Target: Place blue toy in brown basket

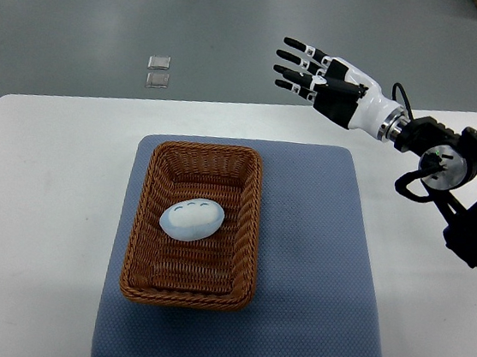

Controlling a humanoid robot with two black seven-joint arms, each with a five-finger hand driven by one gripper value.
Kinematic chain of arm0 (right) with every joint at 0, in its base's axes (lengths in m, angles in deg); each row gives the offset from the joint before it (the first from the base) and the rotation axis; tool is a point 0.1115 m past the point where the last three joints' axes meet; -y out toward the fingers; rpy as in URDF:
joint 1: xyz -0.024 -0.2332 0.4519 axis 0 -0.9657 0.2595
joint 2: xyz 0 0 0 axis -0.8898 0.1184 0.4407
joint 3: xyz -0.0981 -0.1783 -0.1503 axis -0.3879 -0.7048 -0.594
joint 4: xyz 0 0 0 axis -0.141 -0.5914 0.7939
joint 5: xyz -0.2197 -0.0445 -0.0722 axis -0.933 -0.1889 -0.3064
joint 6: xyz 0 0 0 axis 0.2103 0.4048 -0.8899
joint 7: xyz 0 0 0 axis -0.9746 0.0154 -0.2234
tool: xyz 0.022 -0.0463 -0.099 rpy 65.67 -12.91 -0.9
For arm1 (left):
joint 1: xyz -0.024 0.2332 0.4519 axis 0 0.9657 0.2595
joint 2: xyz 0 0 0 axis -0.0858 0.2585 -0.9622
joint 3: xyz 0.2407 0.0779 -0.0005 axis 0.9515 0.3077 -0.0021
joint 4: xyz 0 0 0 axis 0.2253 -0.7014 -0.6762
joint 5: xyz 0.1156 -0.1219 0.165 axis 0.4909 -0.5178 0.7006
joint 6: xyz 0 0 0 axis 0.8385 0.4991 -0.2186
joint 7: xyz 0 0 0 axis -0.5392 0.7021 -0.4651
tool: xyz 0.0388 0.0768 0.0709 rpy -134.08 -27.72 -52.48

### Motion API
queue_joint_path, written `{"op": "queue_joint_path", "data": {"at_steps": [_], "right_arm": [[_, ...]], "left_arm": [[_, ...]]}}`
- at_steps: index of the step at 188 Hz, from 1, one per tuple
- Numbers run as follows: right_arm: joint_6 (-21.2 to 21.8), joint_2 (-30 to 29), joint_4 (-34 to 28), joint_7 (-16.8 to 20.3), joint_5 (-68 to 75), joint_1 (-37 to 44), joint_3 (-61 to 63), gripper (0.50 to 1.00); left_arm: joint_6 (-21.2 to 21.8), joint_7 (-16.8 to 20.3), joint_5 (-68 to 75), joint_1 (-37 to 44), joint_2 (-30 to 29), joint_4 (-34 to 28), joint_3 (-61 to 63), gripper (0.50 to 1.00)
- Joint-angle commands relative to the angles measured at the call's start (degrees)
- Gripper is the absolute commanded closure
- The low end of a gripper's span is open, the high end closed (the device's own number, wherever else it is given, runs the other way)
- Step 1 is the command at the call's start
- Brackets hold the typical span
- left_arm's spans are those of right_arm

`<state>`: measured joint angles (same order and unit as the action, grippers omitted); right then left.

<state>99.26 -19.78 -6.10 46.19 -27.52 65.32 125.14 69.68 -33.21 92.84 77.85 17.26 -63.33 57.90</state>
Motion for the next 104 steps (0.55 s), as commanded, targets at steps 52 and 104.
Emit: {"op": "queue_joint_path", "data": {"at_steps": [52, 104], "right_arm": [[0.97, -3.03, 10.33, -5.57, 11.67, -5.3, 6.52, 0.589], [0.97, -4.08, 12.53, -5.74, 11.85, -4.95, 6.43, 0.589]], "left_arm": [[0.0, 0.0, 0.0, 0.11, 0.0, -0.05, 0.0, 0.5], [0.0, 0.0, 0.0, 0.03, 0.0, 0.04, 0.09, 0.5]]}}
